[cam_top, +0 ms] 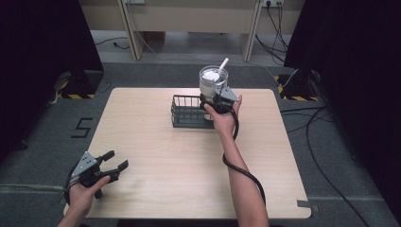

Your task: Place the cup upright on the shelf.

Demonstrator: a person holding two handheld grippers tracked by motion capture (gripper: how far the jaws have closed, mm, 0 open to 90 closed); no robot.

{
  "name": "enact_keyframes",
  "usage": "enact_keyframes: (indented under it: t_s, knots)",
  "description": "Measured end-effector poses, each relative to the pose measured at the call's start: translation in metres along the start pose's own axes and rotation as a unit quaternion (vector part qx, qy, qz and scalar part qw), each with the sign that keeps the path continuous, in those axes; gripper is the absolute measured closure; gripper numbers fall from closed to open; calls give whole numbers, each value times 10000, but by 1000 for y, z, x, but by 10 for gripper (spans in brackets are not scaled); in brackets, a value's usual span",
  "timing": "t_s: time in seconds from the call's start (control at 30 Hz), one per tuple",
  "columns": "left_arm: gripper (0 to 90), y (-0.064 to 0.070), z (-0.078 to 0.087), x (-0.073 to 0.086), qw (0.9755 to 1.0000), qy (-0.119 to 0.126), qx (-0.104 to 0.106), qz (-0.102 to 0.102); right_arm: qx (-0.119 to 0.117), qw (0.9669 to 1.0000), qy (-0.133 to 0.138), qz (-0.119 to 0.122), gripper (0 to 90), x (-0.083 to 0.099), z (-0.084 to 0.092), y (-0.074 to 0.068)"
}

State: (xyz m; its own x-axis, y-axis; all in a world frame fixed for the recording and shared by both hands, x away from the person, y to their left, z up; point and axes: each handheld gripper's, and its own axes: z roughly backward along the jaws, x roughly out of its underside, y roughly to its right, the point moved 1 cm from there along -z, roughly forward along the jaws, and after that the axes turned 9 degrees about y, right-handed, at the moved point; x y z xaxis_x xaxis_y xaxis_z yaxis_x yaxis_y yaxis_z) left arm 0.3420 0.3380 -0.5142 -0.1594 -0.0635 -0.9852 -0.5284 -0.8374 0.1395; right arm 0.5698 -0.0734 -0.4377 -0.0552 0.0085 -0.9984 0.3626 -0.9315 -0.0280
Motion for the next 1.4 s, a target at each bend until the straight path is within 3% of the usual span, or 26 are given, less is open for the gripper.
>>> enact_keyframes:
  t_s: [0.8, 1.4]
  knots:
    - [211, 0, 0, 0, 10000, 7, -3, -11, 83, 9999, 53, 51, 89, -2, 13, -3]
    - [211, 1, -1, 0, 10000, 0, 14, -22, -100, 9998, 70, 144, 97, -8, 35, -3]
